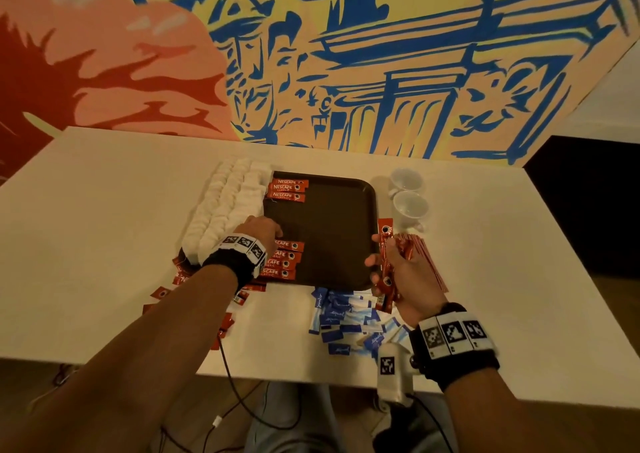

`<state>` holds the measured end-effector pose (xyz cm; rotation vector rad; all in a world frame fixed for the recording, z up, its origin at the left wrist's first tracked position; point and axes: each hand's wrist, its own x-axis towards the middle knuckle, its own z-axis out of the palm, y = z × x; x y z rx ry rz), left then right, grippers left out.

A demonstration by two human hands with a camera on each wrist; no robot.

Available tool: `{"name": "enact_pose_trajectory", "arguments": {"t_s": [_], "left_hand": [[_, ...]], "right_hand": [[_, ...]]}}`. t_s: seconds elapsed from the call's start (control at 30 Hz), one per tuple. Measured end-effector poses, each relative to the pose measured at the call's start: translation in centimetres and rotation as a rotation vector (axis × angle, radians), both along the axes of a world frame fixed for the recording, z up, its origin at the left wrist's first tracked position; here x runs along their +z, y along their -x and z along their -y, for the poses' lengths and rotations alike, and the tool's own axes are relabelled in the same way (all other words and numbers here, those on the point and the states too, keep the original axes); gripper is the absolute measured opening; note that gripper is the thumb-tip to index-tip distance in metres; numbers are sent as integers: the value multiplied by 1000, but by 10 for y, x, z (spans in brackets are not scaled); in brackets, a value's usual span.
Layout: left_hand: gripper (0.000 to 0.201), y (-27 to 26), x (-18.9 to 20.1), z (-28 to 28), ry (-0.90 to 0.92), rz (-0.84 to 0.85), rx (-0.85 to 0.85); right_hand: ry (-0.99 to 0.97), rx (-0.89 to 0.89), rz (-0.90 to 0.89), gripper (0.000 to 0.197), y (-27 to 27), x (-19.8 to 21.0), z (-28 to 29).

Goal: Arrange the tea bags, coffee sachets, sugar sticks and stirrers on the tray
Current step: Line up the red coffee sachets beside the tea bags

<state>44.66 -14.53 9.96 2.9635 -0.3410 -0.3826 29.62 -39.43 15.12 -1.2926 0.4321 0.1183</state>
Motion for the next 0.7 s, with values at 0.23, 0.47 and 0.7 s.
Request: {"name": "enact_pose_trajectory", "arguments": {"t_s": [0.23, 0.47, 0.7], "left_hand": [[27, 13, 18, 5, 193, 115, 24], [17, 69, 79, 22, 841, 252, 126], [15, 136, 117, 33, 1176, 77, -13]], "right_hand": [[63, -5, 28, 32, 5, 5, -4], [31, 8, 82, 24, 26, 32, -14], [-143, 142, 66, 13, 52, 51, -14]]}}
